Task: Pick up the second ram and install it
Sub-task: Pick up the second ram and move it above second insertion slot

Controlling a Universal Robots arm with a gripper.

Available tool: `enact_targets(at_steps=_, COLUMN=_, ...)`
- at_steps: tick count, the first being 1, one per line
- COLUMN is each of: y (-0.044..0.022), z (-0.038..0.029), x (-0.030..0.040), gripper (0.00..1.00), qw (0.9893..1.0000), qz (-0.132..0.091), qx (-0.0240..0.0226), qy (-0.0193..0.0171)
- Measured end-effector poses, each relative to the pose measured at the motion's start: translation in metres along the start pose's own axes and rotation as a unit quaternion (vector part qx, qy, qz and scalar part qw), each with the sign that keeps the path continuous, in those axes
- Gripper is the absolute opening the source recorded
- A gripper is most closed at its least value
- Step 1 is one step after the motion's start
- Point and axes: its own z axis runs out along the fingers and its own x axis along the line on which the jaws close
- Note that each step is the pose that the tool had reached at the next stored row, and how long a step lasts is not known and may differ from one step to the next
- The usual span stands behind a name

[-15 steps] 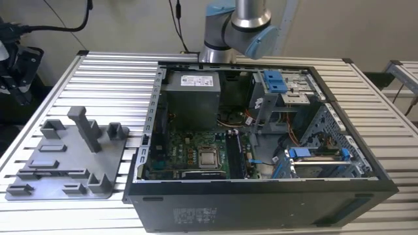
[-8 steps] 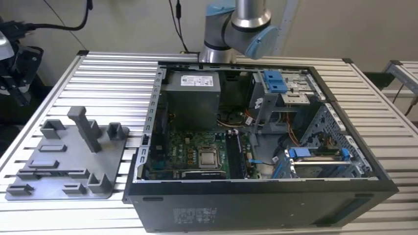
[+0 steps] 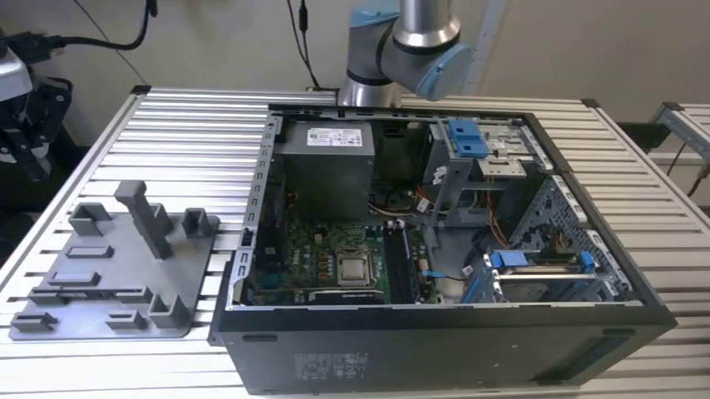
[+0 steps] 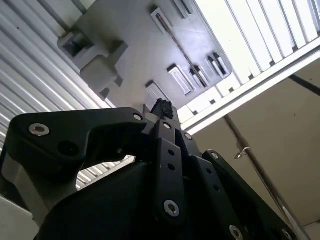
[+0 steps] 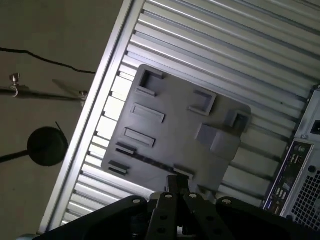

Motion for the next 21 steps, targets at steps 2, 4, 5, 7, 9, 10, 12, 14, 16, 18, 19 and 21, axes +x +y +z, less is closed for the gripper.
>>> enact_targets(at_steps=2, y=0.0, z=0.0, x=0.0, gripper=0.11, qw=1.0, qz=-0.007, qx=0.0016, qy=0.0007)
enact_targets(at_steps=4, y=0.0, z=0.0, x=0.0, gripper=0.11, qw=0.9999, qz=-0.015, qx=0.0031, qy=0.0014)
enact_targets(at_steps=5, y=0.0, z=0.0, x=0.0, gripper=0.11, qw=0.9998, qz=-0.019, qx=0.0036, qy=0.0017)
enact_targets(at_steps=7, y=0.0, z=0.0, x=0.0, gripper=0.11, qw=0.9997, qz=-0.025, qx=0.0043, qy=0.002)
enact_targets(at_steps=9, y=0.0, z=0.0, x=0.0, gripper=0.11, qw=0.9995, qz=-0.032, qx=0.0047, qy=0.0023)
enact_targets(at_steps=10, y=0.0, z=0.0, x=0.0, gripper=0.11, qw=0.9994, qz=-0.036, qx=0.0048, qy=0.0024)
enact_targets(at_steps=12, y=0.0001, z=0.0, x=0.0, gripper=0.11, qw=0.9991, qz=-0.042, qx=0.0055, qy=0.0027)
enact_targets(at_steps=14, y=0.0001, z=0.0, x=0.0, gripper=0.11, qw=0.9987, qz=-0.051, qx=0.0064, qy=0.0032)
enact_targets(at_steps=16, y=0.0001, z=0.0, x=0.0, gripper=0.11, qw=0.998, qz=-0.063, qx=0.0068, qy=0.0034)
enact_targets(at_steps=18, y=0.0001, z=0.0001, x=0.0, gripper=0.11, qw=0.997, qz=-0.077, qx=0.0072, qy=0.0037)
enact_targets(at_steps=19, y=0.0001, z=0.0, x=0.0, gripper=0.11, qw=0.9964, qz=-0.084, qx=0.0075, qy=0.0039)
enact_targets(at_steps=21, y=0.0001, z=0.0001, x=0.0, gripper=0.11, qw=0.995, qz=-0.099, qx=0.0081, qy=0.0044)
